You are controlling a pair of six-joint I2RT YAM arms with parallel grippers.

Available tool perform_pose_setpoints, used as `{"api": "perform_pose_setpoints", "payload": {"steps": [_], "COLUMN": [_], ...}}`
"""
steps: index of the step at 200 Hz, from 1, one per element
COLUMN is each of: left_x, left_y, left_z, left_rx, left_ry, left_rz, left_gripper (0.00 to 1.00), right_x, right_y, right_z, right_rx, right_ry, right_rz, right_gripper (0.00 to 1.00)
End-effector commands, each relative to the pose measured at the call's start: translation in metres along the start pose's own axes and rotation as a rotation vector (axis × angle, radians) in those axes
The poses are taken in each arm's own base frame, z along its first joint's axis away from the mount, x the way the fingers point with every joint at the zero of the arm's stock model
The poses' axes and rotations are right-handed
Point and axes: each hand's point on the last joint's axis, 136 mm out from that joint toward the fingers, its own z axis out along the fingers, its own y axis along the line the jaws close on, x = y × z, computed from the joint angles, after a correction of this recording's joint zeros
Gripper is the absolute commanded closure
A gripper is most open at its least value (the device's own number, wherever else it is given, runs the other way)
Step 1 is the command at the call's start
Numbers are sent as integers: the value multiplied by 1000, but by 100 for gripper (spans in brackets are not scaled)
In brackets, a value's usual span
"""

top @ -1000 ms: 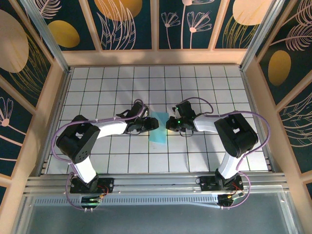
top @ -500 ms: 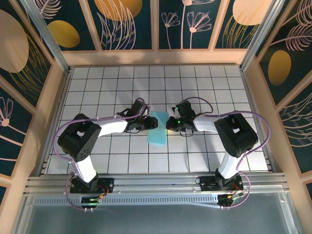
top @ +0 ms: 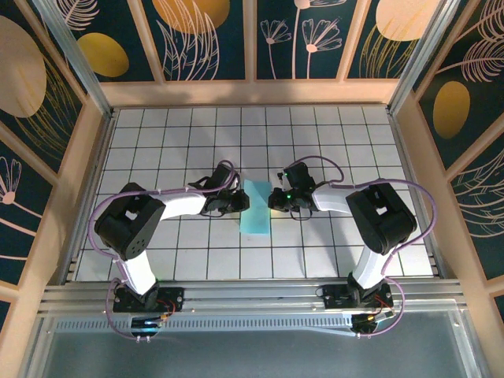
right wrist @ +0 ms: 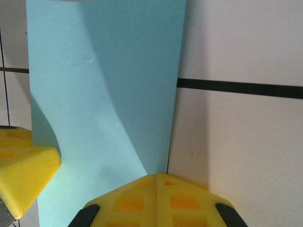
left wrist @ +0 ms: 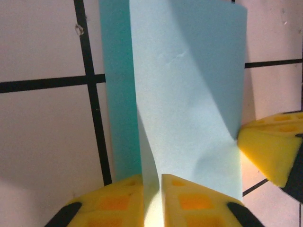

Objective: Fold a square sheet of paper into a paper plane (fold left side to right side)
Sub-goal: Third fold the triangle at the center of the table.

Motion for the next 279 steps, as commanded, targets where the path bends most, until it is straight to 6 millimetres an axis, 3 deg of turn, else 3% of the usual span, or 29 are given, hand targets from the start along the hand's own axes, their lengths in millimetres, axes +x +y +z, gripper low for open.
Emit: {"api": "perform_pose_setpoints", "payload": {"steps": [1,20,70,96,128,156,193,234,279], "left_x": [7,7,4,2,5,8,9,10,10], "left_y": [8,7,-8,-22,-30,-30,-29,-27,-25], "left_z": [2,-1,-14,-24,-27,-27,-27,-25,-26], "left_rx": [-14,-9,70,126,166,170,164,150,142], "left_ry": [17,14,-8,-16,13,26,29,31,32], "left_rz": [-32,-55,-155,-177,-188,-191,-190,-189,-186], "left_gripper": [90,100,100,100,100,100,100,100,100], "right_x": [-7,-18,-42,-31,9,51,97,103,92], "right_y": [1,10,26,37,59,71,83,81,88], "right_z": [0,-8,-51,-79,-98,-91,-65,-38,-30], "right_rx": [31,18,46,36,47,78,197,292,321], "right_ry": [-9,-46,-211,-308,-409,-447,-453,-425,-465], "right_rz": [-38,-71,-222,-339,-542,-708,-970,-1051,-1073], "right_gripper": [100,100,72,64,53,47,33,28,30]}}
